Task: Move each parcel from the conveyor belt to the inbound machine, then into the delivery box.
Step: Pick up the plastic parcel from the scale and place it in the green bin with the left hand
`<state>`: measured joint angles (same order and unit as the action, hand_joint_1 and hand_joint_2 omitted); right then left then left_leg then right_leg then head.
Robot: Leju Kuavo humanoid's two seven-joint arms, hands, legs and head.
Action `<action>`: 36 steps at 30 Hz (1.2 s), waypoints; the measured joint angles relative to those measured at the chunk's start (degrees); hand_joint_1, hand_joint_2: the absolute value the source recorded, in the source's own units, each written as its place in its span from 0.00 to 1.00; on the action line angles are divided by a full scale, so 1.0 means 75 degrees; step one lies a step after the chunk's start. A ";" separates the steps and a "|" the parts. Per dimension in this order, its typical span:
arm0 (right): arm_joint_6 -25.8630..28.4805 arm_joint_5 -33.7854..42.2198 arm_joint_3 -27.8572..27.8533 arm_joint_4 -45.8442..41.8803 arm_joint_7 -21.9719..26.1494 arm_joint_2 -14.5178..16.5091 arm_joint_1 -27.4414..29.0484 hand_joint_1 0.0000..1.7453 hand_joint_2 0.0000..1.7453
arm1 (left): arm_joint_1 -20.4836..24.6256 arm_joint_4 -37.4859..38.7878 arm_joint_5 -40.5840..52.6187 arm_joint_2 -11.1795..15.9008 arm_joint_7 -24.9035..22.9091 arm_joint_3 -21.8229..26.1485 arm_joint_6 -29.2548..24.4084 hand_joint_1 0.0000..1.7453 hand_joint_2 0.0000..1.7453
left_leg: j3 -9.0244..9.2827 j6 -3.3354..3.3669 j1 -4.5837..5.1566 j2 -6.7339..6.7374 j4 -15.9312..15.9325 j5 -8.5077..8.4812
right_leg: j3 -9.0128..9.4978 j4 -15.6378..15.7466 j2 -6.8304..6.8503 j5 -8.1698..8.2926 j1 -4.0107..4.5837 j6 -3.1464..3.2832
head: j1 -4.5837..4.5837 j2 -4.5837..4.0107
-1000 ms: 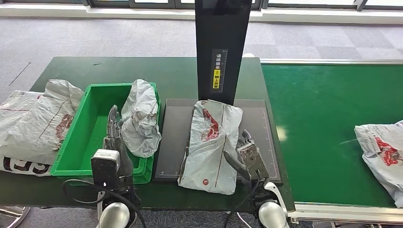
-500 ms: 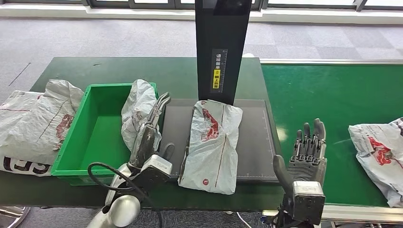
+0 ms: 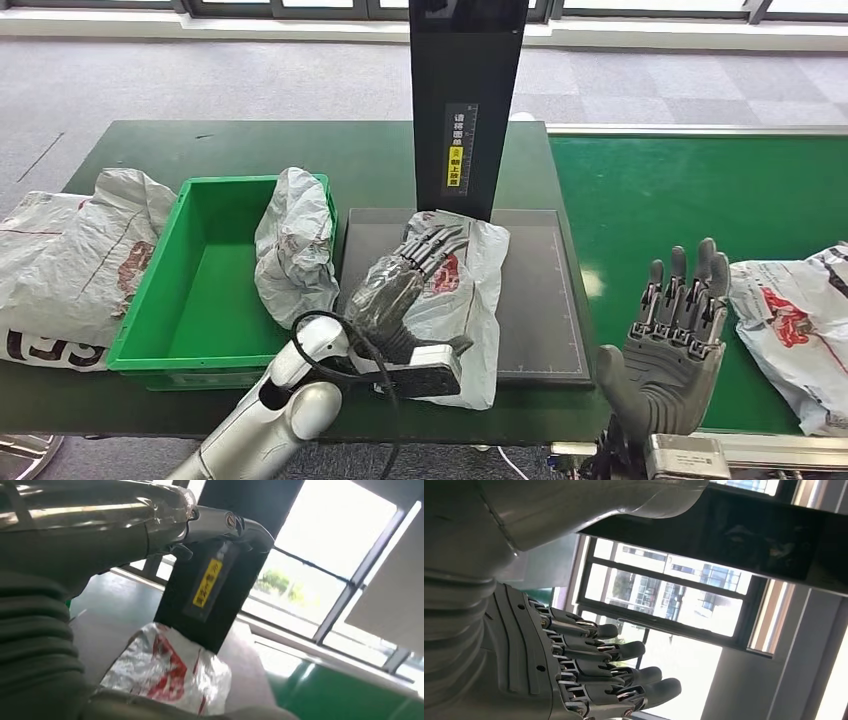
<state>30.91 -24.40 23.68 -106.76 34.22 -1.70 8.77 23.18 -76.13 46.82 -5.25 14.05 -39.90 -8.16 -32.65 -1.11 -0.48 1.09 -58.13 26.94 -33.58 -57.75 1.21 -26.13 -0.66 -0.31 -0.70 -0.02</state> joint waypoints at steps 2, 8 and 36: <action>-0.0108 0.0028 0.0084 -0.0004 0.0012 -0.0021 -0.0039 0.00 1.00 | 0.0161 0.0483 0.0255 -0.0116 -0.0070 -0.0180 0.0309 0.00 1.00 | -0.0001 0.0000 0.0000 0.0000 0.0000 0.0000 | -0.0001 0.0000 0.0000 0.0000 -0.0001 0.0000 | 0.0000 0.0000; -0.0398 -0.0143 0.0301 -0.0016 -0.0063 -0.0028 -0.0221 0.00 1.00 | 0.0666 0.2293 0.0569 -0.0552 -0.0251 -0.0573 0.0937 0.00 1.00 | -0.0002 0.0000 0.0001 -0.0001 0.0000 0.0000 | -0.0001 0.0000 0.0000 0.0000 0.0000 0.0000 | 0.0000 0.0000; -0.0901 -0.0557 0.0351 -0.0217 -0.0302 0.0024 -0.0104 0.00 1.00 | 0.1685 0.5779 0.0733 -0.1334 -0.0532 -0.0889 0.1120 1.00 1.00 | -0.0025 0.0028 0.0000 -0.0010 0.0005 -0.0005 | 0.0046 0.0001 0.0034 0.0001 -0.0009 -0.0007 | 0.0000 0.0000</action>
<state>24.15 -28.58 26.32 -108.39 31.95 -1.52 7.98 35.82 -32.79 52.32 -15.26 10.06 -46.57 0.24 -32.83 -0.90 -0.48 1.02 -58.10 26.90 -33.24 -57.74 1.46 -26.13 -0.72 -0.36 -0.70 -0.02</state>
